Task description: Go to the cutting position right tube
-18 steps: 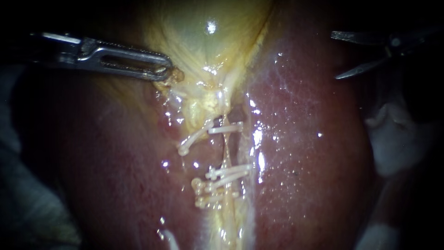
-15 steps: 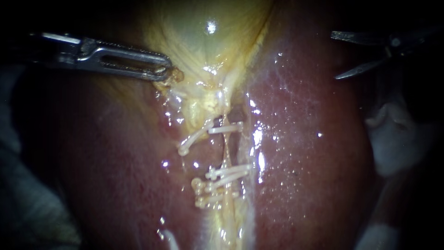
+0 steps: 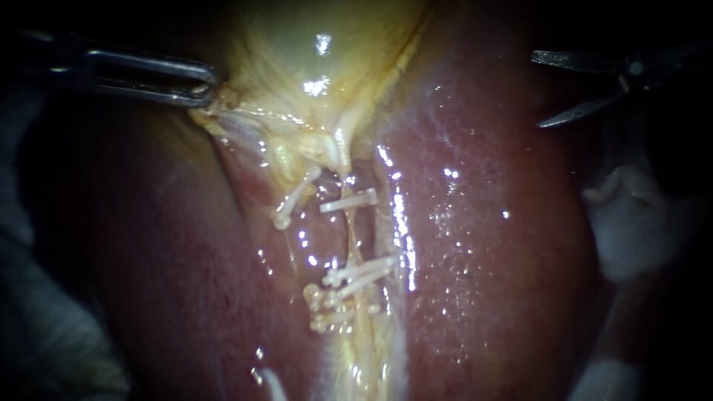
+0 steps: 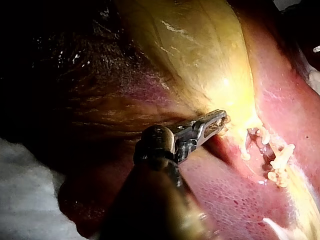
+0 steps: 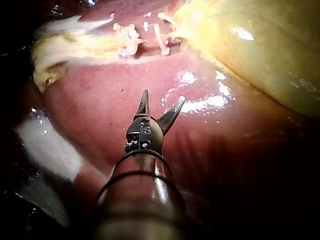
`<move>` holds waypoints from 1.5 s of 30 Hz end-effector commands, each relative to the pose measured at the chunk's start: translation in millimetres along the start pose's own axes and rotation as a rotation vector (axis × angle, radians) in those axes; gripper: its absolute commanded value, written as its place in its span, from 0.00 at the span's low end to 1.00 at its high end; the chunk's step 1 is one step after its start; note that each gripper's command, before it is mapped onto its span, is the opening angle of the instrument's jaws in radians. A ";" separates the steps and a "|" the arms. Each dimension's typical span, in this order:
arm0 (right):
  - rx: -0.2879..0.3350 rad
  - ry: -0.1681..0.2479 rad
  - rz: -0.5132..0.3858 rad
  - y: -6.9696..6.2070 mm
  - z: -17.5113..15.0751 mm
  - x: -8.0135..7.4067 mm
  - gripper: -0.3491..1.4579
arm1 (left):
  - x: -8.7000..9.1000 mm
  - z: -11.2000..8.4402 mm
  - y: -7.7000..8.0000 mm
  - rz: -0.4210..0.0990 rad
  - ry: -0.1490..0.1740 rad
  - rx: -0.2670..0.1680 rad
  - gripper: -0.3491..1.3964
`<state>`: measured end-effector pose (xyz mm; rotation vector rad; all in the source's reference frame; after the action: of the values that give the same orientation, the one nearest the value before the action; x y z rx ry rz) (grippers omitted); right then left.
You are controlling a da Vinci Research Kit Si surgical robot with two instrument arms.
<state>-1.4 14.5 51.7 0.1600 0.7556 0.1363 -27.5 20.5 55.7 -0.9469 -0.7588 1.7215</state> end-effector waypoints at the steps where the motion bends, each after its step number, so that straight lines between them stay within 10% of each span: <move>1: 0.000 0.000 0.000 0.0 0.0 0.0 1.00 | 0.2 -0.5 0.2 -0.010 0.007 0.003 0.00; 9: 0.044 0.028 -0.006 -1.0 1.1 0.1 1.00 | 0.3 -0.5 1.0 -0.009 0.018 0.007 0.00; 22: 0.219 0.103 0.169 -6.6 8.9 0.1 1.00 | 0.2 -0.5 1.0 -0.009 0.019 0.008 0.00; 45: 0.443 0.070 0.406 -11.0 19.1 0.2 0.96 | 0.2 -0.5 1.2 -0.010 0.019 0.009 0.00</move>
<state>12.8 1.9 63.3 0.7404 0.8070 0.3591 -27.7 20.3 54.4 -0.9511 -0.7416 1.7030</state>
